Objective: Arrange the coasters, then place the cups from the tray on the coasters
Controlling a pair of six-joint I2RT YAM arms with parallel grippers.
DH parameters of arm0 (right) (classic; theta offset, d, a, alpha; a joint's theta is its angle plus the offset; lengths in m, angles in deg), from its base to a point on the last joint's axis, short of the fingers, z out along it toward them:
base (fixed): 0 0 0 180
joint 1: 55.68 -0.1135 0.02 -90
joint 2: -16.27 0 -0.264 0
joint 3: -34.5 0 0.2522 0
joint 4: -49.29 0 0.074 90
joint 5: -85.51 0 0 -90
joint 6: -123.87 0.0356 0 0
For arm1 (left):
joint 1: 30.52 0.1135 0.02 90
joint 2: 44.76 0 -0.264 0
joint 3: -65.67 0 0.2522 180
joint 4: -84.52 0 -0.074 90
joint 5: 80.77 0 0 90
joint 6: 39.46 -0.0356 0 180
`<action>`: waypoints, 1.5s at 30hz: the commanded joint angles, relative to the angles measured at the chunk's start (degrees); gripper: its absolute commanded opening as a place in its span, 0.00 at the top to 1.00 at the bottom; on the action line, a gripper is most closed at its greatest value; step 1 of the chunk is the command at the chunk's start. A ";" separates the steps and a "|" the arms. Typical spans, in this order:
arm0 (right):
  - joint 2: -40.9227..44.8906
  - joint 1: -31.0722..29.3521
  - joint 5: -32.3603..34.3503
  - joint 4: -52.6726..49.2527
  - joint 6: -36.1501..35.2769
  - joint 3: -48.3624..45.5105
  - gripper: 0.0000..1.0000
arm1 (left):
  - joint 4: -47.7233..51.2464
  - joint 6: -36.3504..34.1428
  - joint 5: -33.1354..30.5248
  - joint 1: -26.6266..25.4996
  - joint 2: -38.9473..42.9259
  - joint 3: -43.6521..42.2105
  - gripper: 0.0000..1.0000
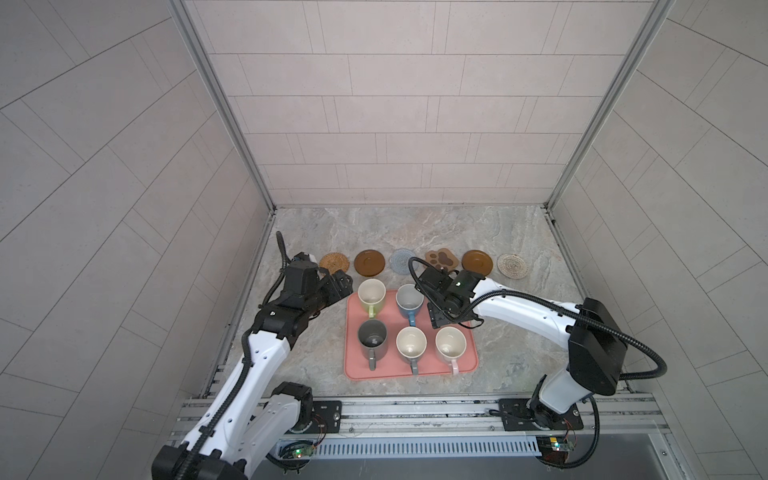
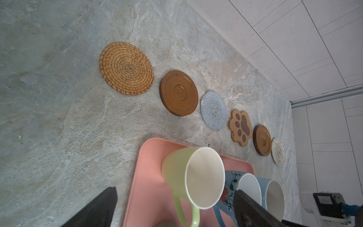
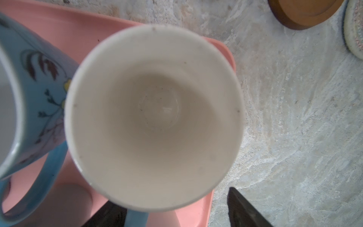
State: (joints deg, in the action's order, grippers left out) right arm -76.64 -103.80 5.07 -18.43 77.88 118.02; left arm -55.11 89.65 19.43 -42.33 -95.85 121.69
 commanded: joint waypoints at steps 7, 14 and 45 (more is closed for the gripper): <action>0.43 1.92 0.63 1.61 -1.32 -1.70 0.25 | -0.18 0.48 -0.79 -0.32 0.31 -0.92 0.00; 1.90 4.04 -1.43 3.97 -3.11 -4.66 0.29 | -0.16 0.70 -0.84 -0.32 1.15 -1.52 0.00; 7.47 5.93 -3.41 10.46 -12.05 -10.17 0.50 | -1.08 1.76 -1.87 -0.32 2.09 -2.11 0.00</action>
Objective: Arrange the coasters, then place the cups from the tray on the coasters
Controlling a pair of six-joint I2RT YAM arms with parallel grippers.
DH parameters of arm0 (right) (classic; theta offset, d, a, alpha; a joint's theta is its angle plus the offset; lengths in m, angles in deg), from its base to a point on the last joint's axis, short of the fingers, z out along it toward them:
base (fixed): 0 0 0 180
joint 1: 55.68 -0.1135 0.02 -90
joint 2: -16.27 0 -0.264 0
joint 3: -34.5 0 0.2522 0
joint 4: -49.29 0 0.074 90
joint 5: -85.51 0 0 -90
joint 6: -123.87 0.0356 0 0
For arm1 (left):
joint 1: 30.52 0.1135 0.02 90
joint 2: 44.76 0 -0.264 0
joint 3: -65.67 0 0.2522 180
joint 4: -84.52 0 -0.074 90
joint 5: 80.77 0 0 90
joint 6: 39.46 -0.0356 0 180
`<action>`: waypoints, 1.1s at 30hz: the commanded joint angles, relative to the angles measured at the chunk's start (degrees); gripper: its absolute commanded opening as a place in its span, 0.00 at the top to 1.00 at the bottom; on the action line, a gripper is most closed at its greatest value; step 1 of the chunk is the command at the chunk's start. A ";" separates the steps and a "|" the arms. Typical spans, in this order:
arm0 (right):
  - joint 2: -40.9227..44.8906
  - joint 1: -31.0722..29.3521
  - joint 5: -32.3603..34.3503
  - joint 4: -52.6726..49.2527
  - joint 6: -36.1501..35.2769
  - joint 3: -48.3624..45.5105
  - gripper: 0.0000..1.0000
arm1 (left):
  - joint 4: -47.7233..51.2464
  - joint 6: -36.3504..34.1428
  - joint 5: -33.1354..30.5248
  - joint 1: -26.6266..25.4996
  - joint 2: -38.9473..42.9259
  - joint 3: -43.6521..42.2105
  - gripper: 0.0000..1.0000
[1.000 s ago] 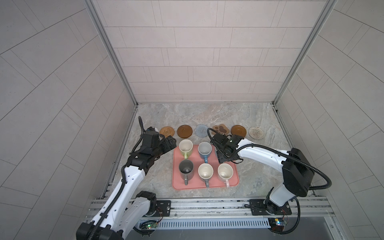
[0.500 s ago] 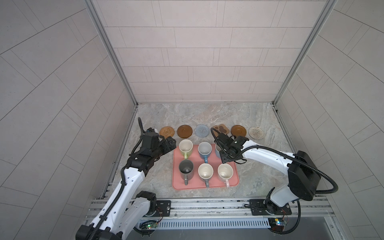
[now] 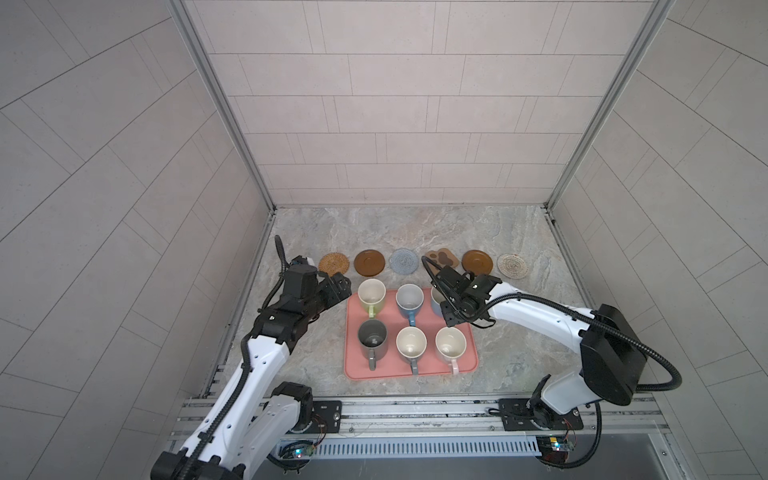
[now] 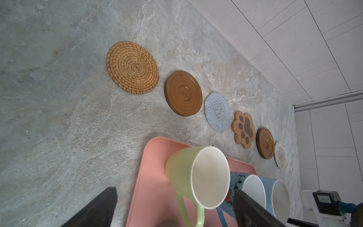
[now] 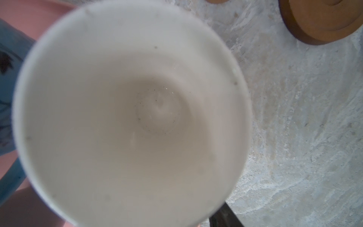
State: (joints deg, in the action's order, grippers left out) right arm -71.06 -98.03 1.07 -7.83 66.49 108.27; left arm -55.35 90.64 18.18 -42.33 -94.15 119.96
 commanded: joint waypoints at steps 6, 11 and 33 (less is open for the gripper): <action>1.90 0.16 0.40 0.35 -0.97 -0.61 0.58 | -0.88 1.04 -0.43 -0.36 0.39 -0.37 0.00; 1.83 0.16 0.06 0.64 -1.30 -0.45 0.66 | 0.12 -0.78 -0.78 -0.27 -0.44 1.11 0.00; 2.15 -0.19 1.05 0.38 -2.38 -0.44 0.91 | 1.23 -0.93 -0.51 -0.34 -0.95 1.04 0.00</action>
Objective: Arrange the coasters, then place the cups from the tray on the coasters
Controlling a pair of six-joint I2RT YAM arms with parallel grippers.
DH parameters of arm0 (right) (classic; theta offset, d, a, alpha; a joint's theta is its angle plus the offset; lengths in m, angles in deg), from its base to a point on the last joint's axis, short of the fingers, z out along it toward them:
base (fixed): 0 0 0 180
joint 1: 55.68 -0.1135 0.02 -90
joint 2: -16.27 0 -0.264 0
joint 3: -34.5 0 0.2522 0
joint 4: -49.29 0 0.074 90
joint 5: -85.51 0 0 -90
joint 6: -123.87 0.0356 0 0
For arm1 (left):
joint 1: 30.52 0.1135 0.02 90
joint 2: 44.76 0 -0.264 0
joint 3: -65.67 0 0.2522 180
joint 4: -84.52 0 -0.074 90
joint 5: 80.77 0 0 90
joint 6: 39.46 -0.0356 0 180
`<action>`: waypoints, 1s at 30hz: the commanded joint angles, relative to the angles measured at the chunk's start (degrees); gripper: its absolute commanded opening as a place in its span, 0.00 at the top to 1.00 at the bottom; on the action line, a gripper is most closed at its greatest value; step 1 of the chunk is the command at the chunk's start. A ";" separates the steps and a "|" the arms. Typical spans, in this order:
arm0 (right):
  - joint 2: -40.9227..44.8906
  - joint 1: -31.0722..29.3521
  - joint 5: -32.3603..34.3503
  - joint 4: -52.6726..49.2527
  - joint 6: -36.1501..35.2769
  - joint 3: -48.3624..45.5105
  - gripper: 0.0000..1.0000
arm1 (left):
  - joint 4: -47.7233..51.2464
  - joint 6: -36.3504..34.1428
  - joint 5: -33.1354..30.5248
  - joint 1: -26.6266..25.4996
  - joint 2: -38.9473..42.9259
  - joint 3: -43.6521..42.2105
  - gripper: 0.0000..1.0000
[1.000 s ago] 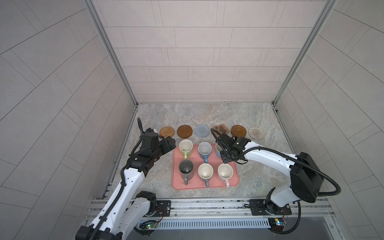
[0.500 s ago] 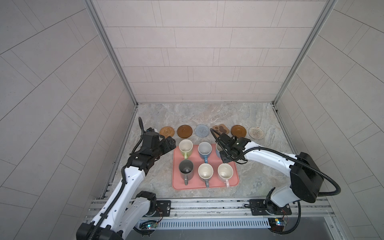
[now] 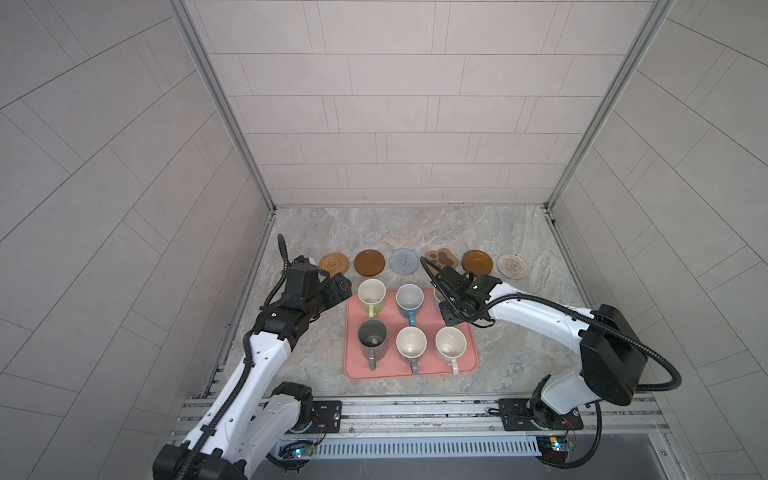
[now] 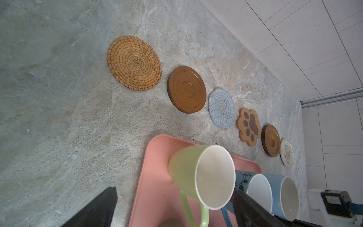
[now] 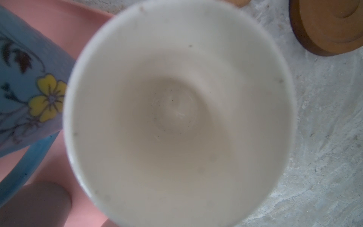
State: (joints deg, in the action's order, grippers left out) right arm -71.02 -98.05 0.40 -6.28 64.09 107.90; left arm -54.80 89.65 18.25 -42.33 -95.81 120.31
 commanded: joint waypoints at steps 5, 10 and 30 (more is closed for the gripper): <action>2.90 -0.17 2.14 -1.92 0.00 0.74 0.91 | 0.64 0.11 -0.47 -0.35 0.60 0.87 0.00; 4.22 -0.17 2.32 -2.49 -0.23 1.63 0.92 | 0.77 0.03 -0.58 -0.34 0.98 0.52 0.00; 5.62 2.49 3.77 -3.85 -1.80 6.84 0.95 | -0.55 0.09 -0.67 -0.32 3.37 -1.80 0.00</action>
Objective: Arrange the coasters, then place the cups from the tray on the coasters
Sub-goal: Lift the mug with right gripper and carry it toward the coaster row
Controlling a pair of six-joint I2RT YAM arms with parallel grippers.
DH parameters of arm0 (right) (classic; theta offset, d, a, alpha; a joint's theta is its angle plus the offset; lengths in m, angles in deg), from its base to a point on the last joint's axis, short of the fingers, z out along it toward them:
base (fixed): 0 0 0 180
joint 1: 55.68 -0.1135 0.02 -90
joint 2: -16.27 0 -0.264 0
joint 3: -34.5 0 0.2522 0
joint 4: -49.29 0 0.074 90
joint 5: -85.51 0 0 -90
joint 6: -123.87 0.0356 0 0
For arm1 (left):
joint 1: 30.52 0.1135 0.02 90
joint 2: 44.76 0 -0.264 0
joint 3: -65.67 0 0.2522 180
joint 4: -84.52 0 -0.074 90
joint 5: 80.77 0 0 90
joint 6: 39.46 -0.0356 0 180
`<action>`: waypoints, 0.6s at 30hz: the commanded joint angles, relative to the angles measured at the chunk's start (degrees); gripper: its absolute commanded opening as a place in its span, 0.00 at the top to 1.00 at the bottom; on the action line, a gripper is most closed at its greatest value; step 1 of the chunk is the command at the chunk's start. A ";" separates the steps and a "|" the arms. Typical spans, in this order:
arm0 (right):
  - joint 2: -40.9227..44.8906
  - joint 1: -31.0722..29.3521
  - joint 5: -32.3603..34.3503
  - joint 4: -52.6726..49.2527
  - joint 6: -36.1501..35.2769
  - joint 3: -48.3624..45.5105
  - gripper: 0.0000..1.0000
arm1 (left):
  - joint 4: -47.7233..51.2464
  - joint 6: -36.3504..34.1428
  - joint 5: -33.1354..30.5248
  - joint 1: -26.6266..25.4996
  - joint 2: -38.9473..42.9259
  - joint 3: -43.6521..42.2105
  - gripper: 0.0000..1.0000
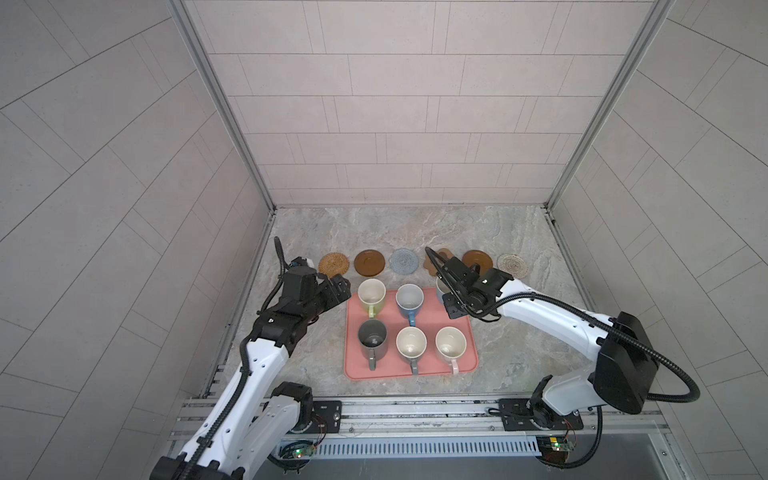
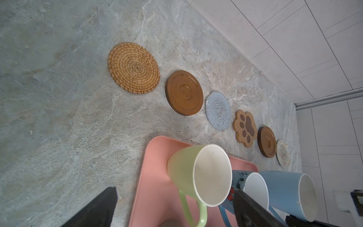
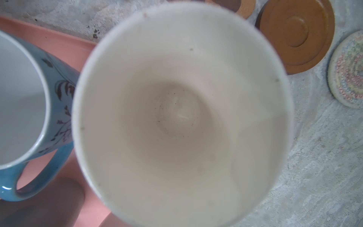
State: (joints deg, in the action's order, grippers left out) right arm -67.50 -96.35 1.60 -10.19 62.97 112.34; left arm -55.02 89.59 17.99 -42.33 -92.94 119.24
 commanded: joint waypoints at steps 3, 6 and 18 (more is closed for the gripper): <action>2.20 2.34 2.19 -0.72 -1.60 3.51 0.94 | -0.68 0.08 -0.37 -0.38 0.63 -0.80 0.00; 2.54 4.17 1.95 -1.54 -2.61 4.54 0.95 | -0.86 -0.02 0.02 -0.35 0.58 -0.79 0.00; 3.70 15.52 -1.85 -2.67 -7.60 5.69 0.95 | -0.62 -0.05 0.30 -0.33 1.72 -1.32 0.00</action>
State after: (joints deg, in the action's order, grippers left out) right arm -66.12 -83.02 -0.39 -12.79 57.58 116.19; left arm -55.29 89.56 18.31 -42.33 -92.09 118.61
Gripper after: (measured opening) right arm 0.165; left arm 0.999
